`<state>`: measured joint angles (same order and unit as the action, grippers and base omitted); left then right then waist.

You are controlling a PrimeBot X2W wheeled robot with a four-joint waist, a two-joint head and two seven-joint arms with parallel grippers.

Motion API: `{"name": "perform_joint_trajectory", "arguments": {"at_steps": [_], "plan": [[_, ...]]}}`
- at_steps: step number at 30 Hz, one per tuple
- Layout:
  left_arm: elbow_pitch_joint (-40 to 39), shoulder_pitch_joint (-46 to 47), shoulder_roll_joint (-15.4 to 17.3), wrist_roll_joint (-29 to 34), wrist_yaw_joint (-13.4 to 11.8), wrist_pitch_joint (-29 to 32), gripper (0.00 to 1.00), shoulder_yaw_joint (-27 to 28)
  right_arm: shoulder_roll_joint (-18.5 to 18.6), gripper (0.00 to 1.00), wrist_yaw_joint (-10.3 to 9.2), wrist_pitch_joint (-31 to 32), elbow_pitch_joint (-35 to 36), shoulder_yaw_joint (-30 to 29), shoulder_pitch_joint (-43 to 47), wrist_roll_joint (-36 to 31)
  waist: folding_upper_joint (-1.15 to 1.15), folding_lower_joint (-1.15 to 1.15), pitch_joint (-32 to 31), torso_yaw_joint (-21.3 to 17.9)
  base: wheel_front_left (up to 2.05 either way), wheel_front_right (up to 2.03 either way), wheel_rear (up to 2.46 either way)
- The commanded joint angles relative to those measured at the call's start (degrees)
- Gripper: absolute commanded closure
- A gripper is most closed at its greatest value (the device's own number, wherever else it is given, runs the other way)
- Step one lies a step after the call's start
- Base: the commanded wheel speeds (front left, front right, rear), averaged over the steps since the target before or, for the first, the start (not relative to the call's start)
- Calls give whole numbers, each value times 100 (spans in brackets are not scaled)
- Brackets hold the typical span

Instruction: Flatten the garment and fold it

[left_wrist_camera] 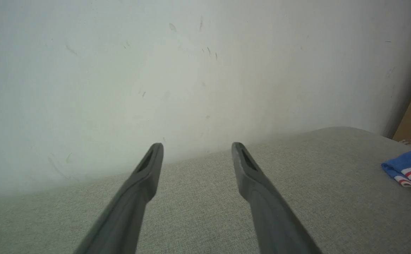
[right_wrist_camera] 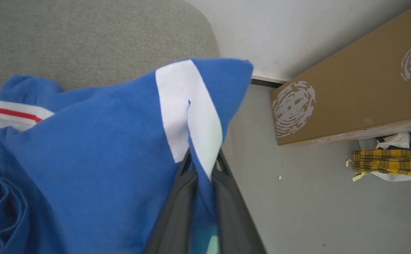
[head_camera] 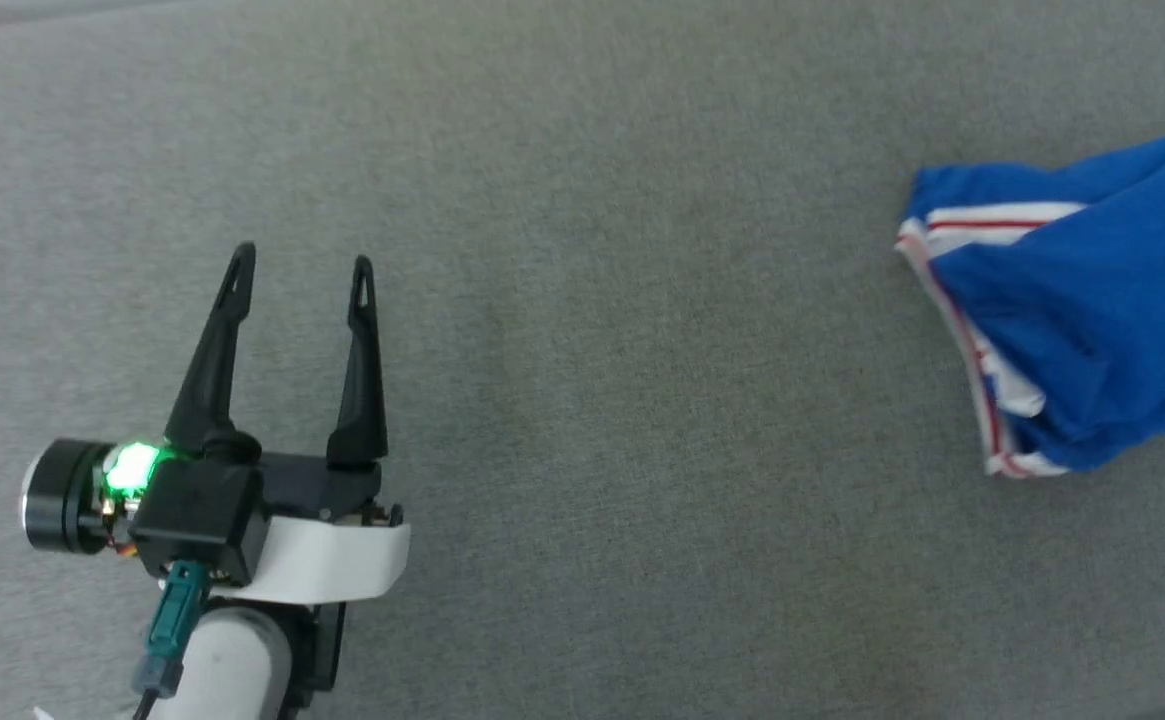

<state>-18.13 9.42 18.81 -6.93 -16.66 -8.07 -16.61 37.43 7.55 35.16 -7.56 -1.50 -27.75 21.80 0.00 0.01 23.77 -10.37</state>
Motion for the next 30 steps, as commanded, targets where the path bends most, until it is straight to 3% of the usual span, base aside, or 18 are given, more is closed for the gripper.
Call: {"name": "perform_joint_trajectory", "arguments": {"at_steps": [1, 5, 14, 15, 17, 19, 25, 30], "plan": [[-43, 145, 65, 85, -2, -7, 0, -22, 94, 100, -6, -71, -149, -117, -143, -94, 0, -1, 450, -219, 0, 0, 0], [-85, 270, 100, 215, 0, -80, 0, -75, 260, 100, -6, -314, -457, -290, -268, -256, 0, -1, 657, -159, 0, 0, 0], [-152, 433, 163, 335, -31, -219, 0, -69, 94, 98, -6, -888, -1156, -452, -402, -485, 0, -1, 957, -65, 0, 0, 0], [-178, 442, 132, 300, -55, -222, 0, -48, 67, 62, -6, -945, -1221, -453, -417, -516, 0, -1, 972, -57, 0, 0, 0], [-247, 466, 107, 254, -67, -260, 0, -27, 18, 36, -6, -1031, -1348, -445, -451, -566, 0, -1, 992, -43, 0, 0, 0], [-315, 478, 64, 177, -72, -322, 0, -8, -15, 0, -6, -1087, -1451, -432, -486, -604, 0, -1, 992, -23, 0, 0, 0], [-332, 402, 38, -20, 20, -454, 0, -31, -46, 0, -6, -1225, -1589, -384, -560, -645, 0, -1, 828, 37, 0, 0, 0], [-117, 283, 53, 0, -51, -511, 0, 4, -150, 0, -6, -1380, -1456, -418, -539, -610, 0, -1, 474, 85, 0, 0, 0]]}}
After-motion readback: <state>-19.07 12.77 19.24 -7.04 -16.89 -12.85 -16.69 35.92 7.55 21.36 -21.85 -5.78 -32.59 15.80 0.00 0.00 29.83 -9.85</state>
